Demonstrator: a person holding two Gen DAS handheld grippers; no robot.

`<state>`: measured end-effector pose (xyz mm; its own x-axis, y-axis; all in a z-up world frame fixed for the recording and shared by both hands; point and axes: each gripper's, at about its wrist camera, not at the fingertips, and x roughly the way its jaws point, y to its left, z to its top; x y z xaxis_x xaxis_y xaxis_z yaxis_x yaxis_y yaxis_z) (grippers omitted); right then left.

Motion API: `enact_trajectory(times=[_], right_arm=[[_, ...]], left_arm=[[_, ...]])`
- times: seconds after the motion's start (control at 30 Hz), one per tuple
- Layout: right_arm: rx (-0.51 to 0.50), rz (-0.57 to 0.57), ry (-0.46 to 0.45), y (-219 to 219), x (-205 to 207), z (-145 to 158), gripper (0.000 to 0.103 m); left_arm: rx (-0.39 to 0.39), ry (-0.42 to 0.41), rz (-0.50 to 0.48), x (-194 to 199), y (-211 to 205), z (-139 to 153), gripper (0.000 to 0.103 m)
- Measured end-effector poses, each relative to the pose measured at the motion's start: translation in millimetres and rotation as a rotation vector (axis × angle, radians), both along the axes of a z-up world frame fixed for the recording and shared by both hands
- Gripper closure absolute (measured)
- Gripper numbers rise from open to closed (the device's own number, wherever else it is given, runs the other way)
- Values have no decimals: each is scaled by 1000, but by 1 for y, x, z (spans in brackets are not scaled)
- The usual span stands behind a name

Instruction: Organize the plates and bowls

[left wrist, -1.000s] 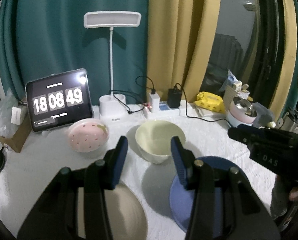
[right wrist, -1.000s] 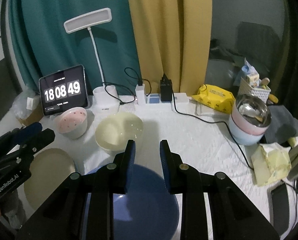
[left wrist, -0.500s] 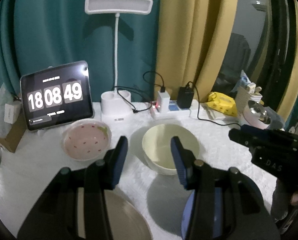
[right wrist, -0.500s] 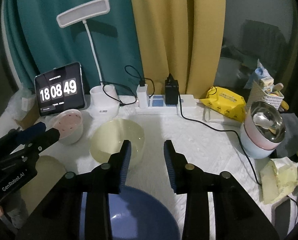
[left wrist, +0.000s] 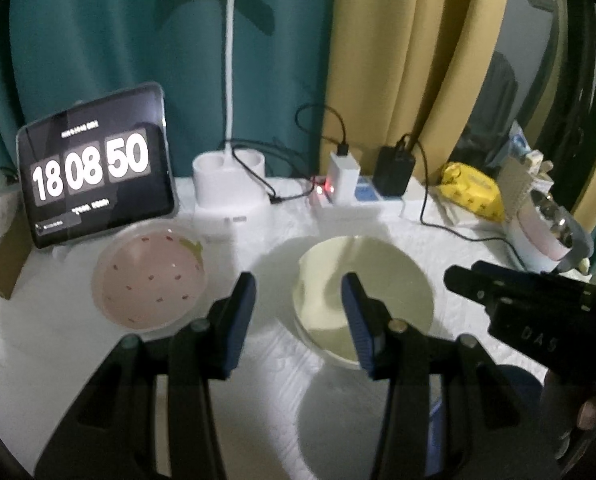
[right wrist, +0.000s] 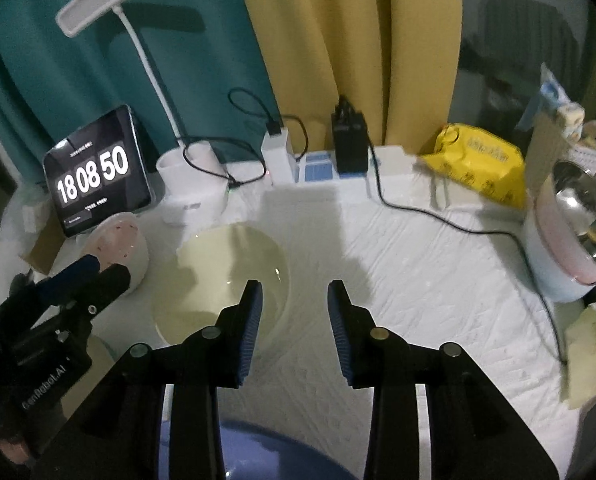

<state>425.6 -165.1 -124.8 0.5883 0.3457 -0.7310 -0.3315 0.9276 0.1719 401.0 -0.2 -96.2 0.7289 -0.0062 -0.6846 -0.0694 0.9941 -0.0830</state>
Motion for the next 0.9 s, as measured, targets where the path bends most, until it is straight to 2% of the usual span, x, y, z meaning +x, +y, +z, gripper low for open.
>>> enact_trajectory(times=[0.33,0.57,0.63,0.9], right_arm=[[0,-2,105,15,18,-26,68],[-15,18,134,25,25,-39,68],[-15,15,150,26,27,-43,68],[-21,23,151,29,30,-47,68]], left_arm=[[-2,122,2,25,-3,-33,57],[2,178,14,36,-4,-49,57],[-17,200,10,39,-2,-54,57],[19,207,12,43,-5,-59,57]])
